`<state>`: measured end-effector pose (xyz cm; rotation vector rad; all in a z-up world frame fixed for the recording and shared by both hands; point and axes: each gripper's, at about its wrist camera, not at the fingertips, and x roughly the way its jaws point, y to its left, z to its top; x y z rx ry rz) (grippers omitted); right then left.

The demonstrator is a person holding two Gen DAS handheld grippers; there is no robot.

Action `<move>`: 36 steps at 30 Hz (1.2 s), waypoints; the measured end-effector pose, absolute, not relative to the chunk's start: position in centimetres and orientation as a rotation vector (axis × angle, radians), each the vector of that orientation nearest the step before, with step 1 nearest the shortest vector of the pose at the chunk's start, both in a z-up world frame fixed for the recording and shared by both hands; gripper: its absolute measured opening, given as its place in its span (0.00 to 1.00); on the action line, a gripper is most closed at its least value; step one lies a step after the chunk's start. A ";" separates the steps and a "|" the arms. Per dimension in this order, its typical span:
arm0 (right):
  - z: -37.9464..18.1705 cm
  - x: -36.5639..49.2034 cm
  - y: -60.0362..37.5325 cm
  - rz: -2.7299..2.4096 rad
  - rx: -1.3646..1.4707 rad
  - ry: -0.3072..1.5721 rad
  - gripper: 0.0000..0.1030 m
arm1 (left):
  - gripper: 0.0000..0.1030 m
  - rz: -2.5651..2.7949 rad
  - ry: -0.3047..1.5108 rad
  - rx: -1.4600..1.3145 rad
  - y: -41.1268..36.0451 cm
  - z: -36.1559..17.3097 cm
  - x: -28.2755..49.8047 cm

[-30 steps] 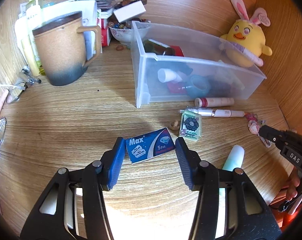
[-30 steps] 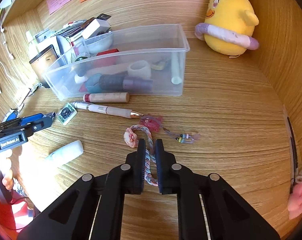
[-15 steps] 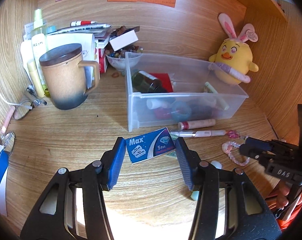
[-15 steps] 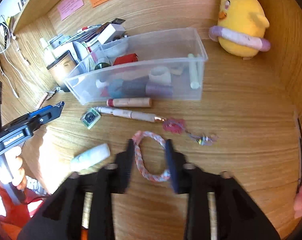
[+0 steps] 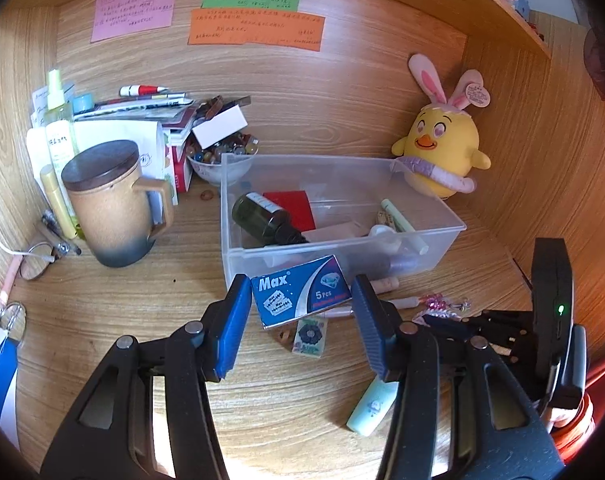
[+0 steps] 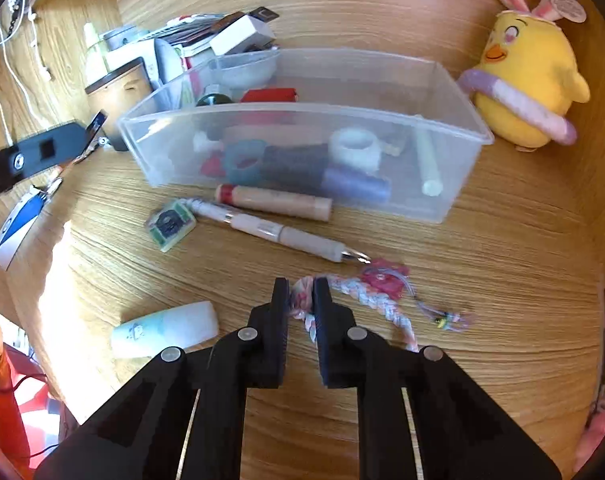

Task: Organize objects
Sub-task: 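Carry the staple box and bracelet into the clear box and open both tools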

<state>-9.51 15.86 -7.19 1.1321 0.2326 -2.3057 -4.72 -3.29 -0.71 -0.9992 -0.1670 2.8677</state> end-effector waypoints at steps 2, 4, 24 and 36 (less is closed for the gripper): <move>-7.1 -9.3 15.7 -2.316 1.116 0.245 0.10 | 0.50 2.867 -0.162 -0.984 -3.1 -0.4 -5.0; -6.8 -9.2 16.0 -2.308 1.103 0.218 0.10 | 0.50 2.867 -0.160 -0.968 -3.0 0.0 -5.2; 4.0 -11.5 17.3 -2.424 0.746 0.090 0.10 | 0.50 2.874 -0.154 -0.868 -1.6 2.8 -8.6; 4.3 -15.7 16.7 -2.425 0.738 0.092 0.11 | 0.50 2.848 -0.171 -0.936 -1.3 1.9 -12.3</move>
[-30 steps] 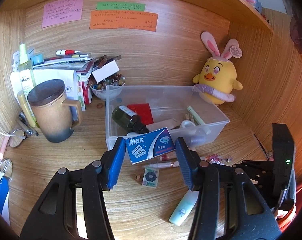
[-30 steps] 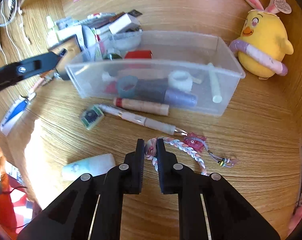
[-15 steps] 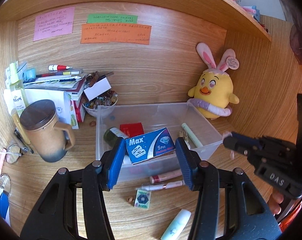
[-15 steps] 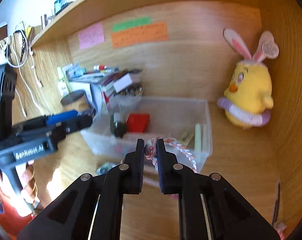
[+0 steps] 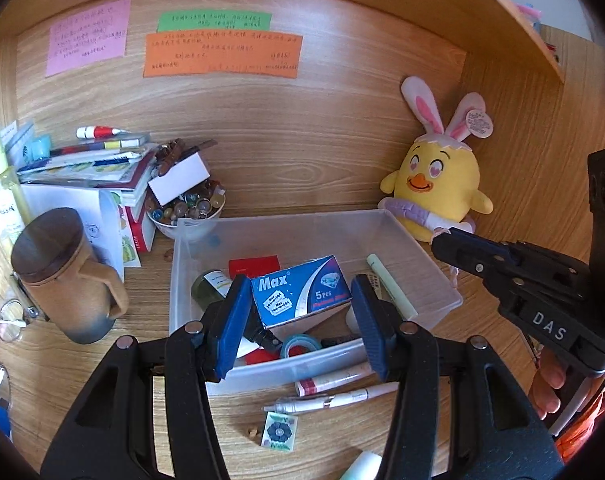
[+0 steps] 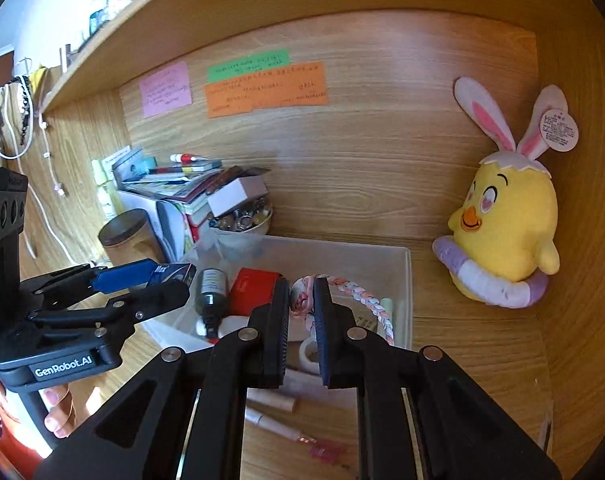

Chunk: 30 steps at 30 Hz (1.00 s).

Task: Organize objects
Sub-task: 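Carry the staple box and bracelet into the clear box and open both tools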

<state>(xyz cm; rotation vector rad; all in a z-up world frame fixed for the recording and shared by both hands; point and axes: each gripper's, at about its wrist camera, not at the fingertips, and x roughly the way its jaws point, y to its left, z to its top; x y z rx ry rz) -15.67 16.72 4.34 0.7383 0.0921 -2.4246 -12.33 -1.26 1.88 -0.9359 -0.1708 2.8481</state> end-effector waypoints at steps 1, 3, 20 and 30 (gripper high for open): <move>4.2 -16.0 16.6 -2.424 0.746 0.095 0.11 | 0.50 2.846 -0.174 -0.947 -1.3 1.7 -12.6; 3.7 -16.8 16.4 -2.419 0.767 0.100 0.11 | 0.50 2.840 -0.180 -0.972 -1.4 1.2 -13.3; -1.3 -19.2 13.3 -2.342 0.898 0.202 0.11 | 0.50 2.818 -0.209 -1.109 -2.2 -2.4 -16.4; -1.6 -19.6 13.2 -2.390 0.905 0.277 0.15 | 0.50 2.818 -0.192 -1.133 -2.1 -2.9 -16.6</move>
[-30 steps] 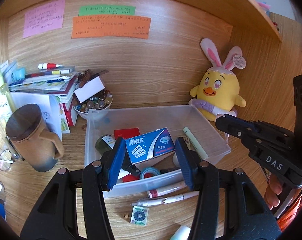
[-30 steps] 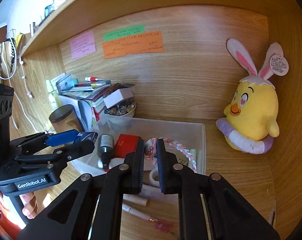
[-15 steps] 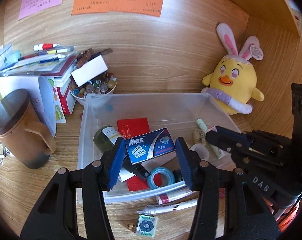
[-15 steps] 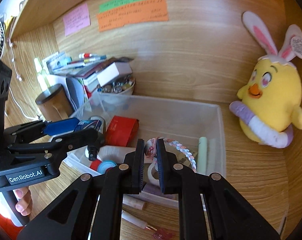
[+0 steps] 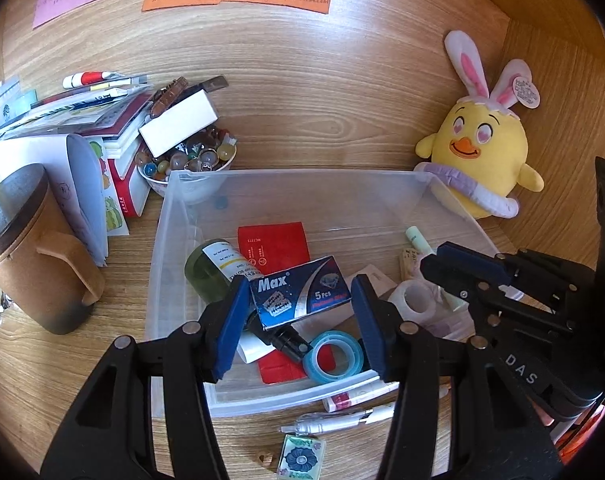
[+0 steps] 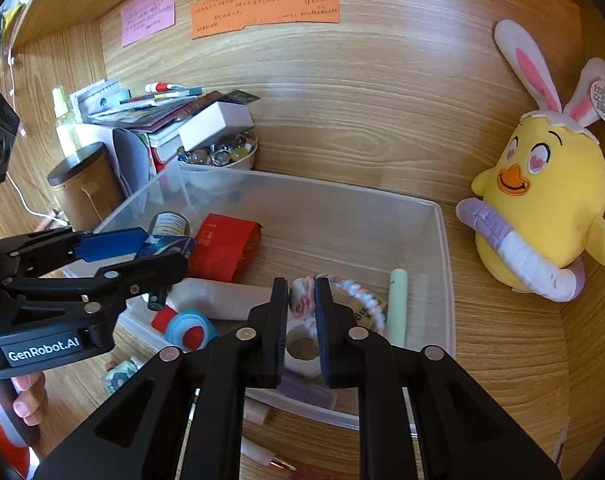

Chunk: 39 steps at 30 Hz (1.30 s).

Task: Organize objects
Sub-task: 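Carry the staple box and bracelet into the clear box and open both tools, then withdraw both tools from the box back toward the items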

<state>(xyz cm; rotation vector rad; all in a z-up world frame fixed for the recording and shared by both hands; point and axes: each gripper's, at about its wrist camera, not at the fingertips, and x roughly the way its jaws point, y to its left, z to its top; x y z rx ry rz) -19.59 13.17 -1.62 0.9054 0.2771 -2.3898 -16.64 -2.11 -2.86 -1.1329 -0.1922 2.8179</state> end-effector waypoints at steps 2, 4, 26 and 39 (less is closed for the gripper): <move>-1.6 -19.5 13.1 -2.397 0.905 0.290 0.31 | 0.52 2.819 -0.190 -1.133 -2.1 -2.8 -16.5; -1.4 -19.2 13.2 -2.412 0.889 0.298 0.39 | 0.52 2.821 -0.194 -1.135 -2.2 -2.8 -16.4; 1.8 -15.0 16.9 -2.523 0.781 0.298 0.80 | 0.96 2.936 -0.124 -1.045 -3.0 0.0 -10.5; -1.5 -13.5 20.4 -2.515 0.940 0.282 0.81 | 0.97 2.840 -0.134 -1.225 -3.3 -3.9 -8.0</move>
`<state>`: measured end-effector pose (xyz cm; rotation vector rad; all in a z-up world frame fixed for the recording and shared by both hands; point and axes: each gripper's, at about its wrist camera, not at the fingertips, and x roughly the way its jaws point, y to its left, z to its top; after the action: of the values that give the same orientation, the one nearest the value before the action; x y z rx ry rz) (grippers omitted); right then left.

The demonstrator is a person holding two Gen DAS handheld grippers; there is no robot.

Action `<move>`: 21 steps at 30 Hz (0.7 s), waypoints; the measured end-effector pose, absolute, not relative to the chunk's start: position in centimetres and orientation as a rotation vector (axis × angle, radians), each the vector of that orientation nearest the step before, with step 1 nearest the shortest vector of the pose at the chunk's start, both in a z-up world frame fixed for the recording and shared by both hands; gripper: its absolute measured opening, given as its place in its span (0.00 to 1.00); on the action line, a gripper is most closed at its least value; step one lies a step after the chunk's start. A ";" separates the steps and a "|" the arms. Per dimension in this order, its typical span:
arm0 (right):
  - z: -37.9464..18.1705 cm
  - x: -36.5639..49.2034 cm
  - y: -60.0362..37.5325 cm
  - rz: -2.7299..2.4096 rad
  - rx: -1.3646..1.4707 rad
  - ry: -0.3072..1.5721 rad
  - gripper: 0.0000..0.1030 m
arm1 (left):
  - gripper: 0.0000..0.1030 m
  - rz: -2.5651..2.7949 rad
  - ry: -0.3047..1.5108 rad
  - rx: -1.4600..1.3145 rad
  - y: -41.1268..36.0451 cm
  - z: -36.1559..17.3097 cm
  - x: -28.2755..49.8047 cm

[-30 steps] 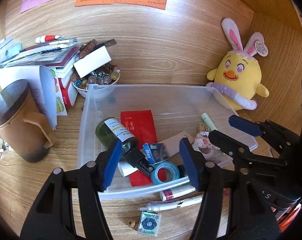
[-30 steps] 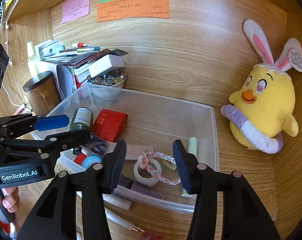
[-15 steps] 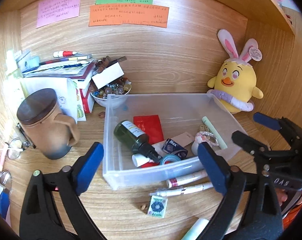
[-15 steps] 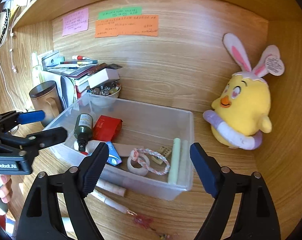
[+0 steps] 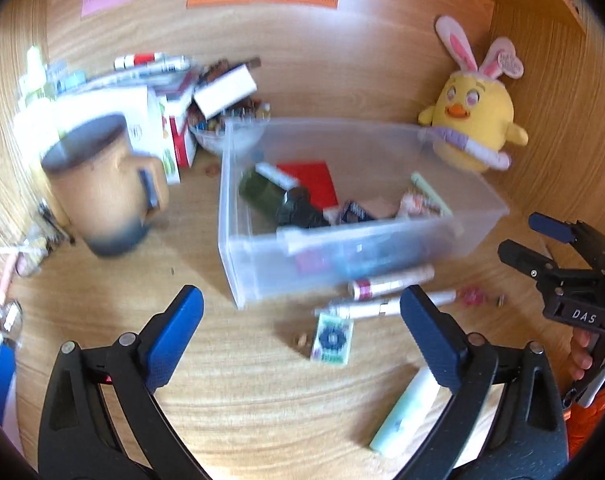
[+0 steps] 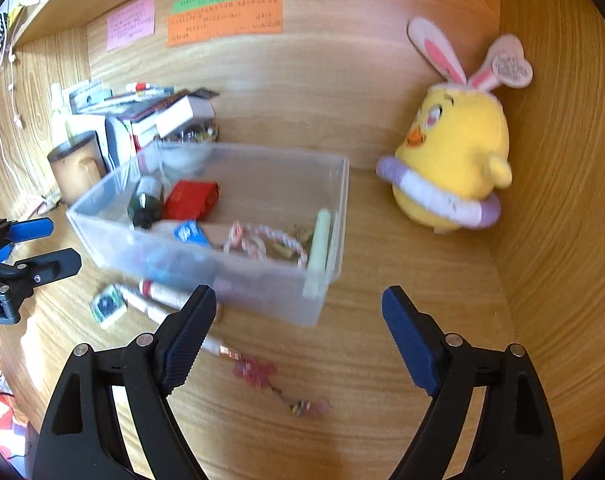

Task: Organize objects
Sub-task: 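Withdraw both tools from the box back toward the items, then grasp the green square packet with the left tool while the right tool grasps the pink keychain charm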

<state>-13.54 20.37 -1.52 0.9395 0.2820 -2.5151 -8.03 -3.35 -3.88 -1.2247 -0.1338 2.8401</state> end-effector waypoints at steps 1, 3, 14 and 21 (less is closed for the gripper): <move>-1.9 -13.4 20.5 -2.507 0.955 0.277 0.81 | 0.97 2.825 -0.141 -1.245 -3.3 -4.3 -8.0; -2.8 -13.2 20.7 -2.477 0.995 0.268 0.81 | 0.97 2.795 -0.152 -1.284 -3.2 -5.3 -7.8; -6.2 -12.2 21.3 -2.387 1.138 0.234 0.77 | 0.65 2.722 -0.192 -1.380 -3.3 -8.0 -6.9; -6.4 -12.1 20.8 -2.355 1.149 0.267 0.54 | 0.43 2.682 -0.162 -1.367 -2.9 -8.2 -6.3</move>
<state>-12.08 20.79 -6.43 1.1486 0.2673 -2.3553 -6.33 -2.89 -8.23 -1.3668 -0.1616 2.6824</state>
